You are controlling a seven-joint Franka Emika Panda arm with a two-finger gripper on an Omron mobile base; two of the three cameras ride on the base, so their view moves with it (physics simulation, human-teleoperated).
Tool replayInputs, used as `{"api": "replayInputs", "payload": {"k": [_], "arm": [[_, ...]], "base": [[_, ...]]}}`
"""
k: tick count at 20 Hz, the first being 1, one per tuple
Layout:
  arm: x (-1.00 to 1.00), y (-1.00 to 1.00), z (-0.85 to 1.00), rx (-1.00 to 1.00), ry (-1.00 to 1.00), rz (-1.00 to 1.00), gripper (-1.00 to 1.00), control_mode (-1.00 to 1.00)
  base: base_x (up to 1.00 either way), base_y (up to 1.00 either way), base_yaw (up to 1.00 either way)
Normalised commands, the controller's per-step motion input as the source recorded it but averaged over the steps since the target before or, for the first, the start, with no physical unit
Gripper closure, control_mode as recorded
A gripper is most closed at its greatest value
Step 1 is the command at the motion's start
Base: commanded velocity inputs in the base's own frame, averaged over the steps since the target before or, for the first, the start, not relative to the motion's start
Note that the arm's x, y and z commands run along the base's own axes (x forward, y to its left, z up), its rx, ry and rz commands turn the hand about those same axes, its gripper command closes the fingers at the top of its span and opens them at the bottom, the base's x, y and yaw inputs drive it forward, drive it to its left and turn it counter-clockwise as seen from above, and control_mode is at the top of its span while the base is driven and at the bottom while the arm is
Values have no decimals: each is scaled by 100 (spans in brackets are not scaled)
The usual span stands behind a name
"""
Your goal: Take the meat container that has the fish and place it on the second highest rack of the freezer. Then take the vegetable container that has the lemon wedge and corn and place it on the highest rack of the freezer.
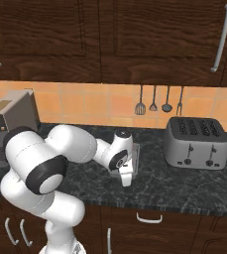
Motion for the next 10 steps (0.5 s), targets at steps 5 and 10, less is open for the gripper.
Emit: {"api": "replayInputs", "payload": {"k": [5, 10], "arm": [[0, 0, 0, 0, 0, 0, 100, -100], [0, 0, 0, 0, 0, 0, 100, -100]], "base": [[0, 0, 0], [0, 0, 0]]}}
